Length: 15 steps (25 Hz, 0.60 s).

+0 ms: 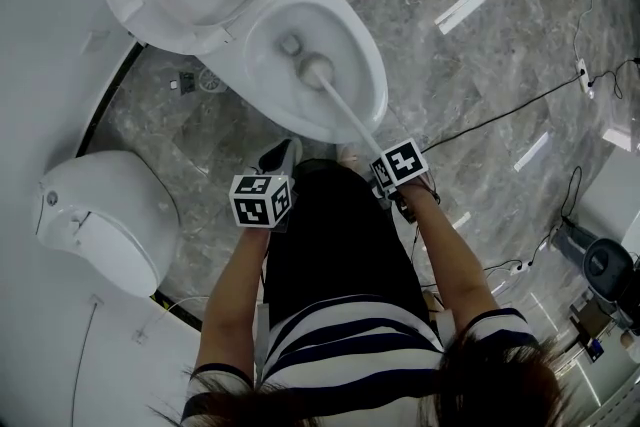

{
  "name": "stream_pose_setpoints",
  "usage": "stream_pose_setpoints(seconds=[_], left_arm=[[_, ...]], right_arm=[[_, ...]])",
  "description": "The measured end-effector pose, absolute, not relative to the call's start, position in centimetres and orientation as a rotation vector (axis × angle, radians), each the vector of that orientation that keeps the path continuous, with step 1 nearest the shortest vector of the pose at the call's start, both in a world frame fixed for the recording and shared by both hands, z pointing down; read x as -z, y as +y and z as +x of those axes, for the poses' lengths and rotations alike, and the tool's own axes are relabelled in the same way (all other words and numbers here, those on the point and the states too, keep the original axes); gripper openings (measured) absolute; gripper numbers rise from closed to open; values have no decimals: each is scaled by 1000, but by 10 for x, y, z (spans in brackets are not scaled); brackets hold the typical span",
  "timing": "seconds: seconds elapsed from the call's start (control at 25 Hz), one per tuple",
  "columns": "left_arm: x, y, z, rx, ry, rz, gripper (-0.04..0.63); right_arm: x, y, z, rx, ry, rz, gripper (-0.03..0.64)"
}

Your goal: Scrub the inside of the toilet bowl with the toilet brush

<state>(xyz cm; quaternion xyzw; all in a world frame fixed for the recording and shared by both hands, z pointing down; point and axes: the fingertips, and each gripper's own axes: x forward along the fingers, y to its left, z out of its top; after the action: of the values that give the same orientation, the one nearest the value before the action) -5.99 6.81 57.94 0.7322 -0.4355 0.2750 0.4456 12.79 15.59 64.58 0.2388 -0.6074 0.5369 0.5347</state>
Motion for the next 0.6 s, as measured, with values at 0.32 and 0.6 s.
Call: stream_pose_setpoints(seconds=[0.32, 0.6], left_arm=[[-582, 82, -71, -669, -1097, 1795, 0], [-580, 87, -82, -653, -1121, 1778, 0]], right_arm=[[-641, 166, 104, -1321, -1484, 530, 21], [-642, 153, 66, -1293, -1547, 472, 21]])
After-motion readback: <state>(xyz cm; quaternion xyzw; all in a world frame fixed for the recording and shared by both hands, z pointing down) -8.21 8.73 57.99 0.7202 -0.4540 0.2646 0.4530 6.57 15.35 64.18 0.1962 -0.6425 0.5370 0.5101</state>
